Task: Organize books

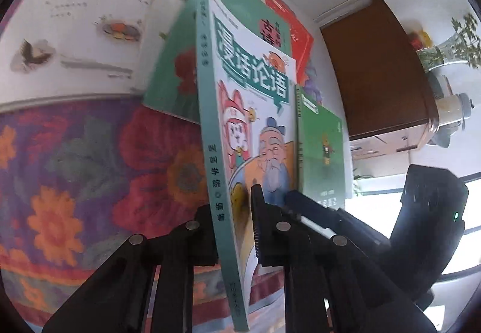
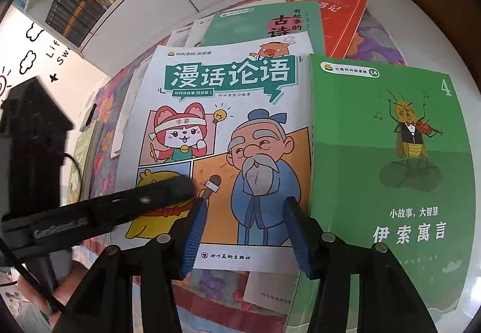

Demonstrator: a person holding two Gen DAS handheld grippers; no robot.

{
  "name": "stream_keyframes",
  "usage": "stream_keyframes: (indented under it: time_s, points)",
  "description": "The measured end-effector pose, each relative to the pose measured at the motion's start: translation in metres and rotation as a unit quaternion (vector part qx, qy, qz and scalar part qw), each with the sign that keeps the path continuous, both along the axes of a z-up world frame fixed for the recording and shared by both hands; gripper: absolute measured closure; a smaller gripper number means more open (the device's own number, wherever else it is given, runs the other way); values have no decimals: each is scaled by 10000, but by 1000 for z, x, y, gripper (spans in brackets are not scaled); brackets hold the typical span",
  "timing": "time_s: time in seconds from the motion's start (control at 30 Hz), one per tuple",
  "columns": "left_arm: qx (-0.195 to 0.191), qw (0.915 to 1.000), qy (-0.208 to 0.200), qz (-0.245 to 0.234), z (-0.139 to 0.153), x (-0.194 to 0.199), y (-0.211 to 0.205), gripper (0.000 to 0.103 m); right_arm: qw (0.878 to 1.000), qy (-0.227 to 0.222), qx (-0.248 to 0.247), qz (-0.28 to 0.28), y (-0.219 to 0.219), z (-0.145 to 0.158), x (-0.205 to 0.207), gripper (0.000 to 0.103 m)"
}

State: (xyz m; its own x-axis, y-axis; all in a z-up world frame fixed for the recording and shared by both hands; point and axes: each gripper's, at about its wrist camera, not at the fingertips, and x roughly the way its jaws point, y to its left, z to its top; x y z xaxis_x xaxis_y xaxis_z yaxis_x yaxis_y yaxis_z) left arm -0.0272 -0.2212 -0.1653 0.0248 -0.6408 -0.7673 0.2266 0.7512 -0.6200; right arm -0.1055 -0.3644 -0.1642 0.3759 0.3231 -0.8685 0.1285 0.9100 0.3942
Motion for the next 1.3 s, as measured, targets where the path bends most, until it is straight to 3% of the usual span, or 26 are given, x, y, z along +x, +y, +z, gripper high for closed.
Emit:
stream_keyframes:
  time_s: [0.1, 0.2, 0.3, 0.37, 0.47, 0.6, 0.73, 0.83, 1.03, 1.1, 1.17, 1.23, 1.3]
  points:
    - [-225, 9997, 24, -6, 5, 0, 1, 93, 10000, -11, -78, 11, 4, -1, 1, 50]
    - [-466, 9986, 88, 232, 9, 3, 20, 93, 9998, 42, 182, -22, 2, -1, 5, 50]
    - [-163, 9988, -145, 441, 15, -9, 48, 93, 9992, -13, 379, 118, 22, 0, 6, 50]
    - [130, 9983, -72, 562, 6, -17, 64, 95, 9981, 24, 401, 470, 54, -3, 8, 50]
    - [-96, 9968, 305, 729, -7, -12, 82, 95, 9959, -7, 109, 902, 86, -1, 4, 50]
    - [-119, 9974, 221, 673, -10, -1, 75, 95, 9985, 5, 249, 491, 56, 9, -3, 50]
    - [-460, 9963, 558, 473, -27, 11, 72, 92, 9998, 28, 201, -88, 14, 14, -1, 50]
    - [-467, 9963, 652, 311, -34, 11, 71, 91, 9983, 259, 460, -264, 4, -1, 2, 50]
    - [-687, 9940, 754, 399, -33, 13, 64, 90, 9974, 83, 606, -389, 2, -3, -6, 50]
    - [-425, 9971, 559, 288, -28, 12, 49, 87, 9977, 47, 574, -358, 3, -3, -7, 50]
    - [86, 9998, 167, 20, -21, 8, 26, 85, 9979, 19, 540, -355, 7, -3, -7, 50]
    - [88, 10000, 32, -29, -15, 4, 17, 88, 9977, -20, 561, -383, 7, -4, -9, 49]
    - [-236, 9997, 34, 62, -6, 2, 19, 94, 9974, -13, 601, -398, 5, -4, -10, 49]
